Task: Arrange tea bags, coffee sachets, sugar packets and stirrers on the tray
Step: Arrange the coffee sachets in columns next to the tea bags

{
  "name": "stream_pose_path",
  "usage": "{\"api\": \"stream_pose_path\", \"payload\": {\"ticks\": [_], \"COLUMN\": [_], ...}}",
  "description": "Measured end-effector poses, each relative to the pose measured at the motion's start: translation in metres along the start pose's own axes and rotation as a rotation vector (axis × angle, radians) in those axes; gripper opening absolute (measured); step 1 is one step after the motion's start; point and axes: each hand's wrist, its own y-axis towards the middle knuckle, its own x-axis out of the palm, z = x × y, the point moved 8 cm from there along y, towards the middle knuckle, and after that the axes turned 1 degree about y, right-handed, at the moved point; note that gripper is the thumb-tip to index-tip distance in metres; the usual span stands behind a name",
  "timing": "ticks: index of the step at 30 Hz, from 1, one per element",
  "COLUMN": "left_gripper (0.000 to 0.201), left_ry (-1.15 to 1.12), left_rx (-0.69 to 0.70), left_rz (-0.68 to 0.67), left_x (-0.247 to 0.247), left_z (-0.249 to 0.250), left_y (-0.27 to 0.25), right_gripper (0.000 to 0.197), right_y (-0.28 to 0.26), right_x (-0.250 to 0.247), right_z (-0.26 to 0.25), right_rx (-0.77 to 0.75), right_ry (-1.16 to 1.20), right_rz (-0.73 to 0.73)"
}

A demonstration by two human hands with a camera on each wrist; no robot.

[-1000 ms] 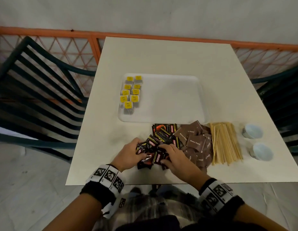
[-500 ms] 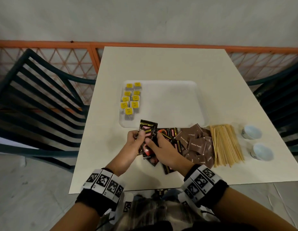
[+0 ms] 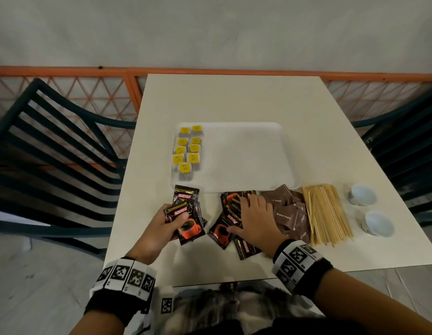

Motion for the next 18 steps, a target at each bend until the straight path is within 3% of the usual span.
{"api": "stream_pose_path", "payload": {"ticks": [4,7,11,14,18], "left_gripper": [0.021,0.018,0.02,0.031,0.02], "left_ry": [0.057,0.151,0.247,0.225,0.111], "left_rx": [0.022,0.074,0.14,0.191,0.178], "left_rz": [-0.021,-0.041,-0.171,-0.268,-0.227], "left_x": [0.008,0.011,0.027,0.038,0.033], "left_z": [0.001,0.007,0.017,0.021,0.026], "left_y": [0.002,0.001,-0.006,-0.009,-0.01], "right_gripper": [0.072,0.055,0.034,0.038,0.04], "right_y": [0.002,0.002,-0.003,-0.003,-0.002], "right_x": [0.004,0.002,-0.013,-0.022,-0.02], "right_z": [-0.002,-0.016,-0.035,-0.049,-0.06], "right_rx": [0.018,-0.067,-0.2,-0.276,-0.319], "right_ry": [0.073,0.199,0.519,0.761,0.853], "right_rz": [0.027,0.04,0.0,-0.118,-0.178]}}
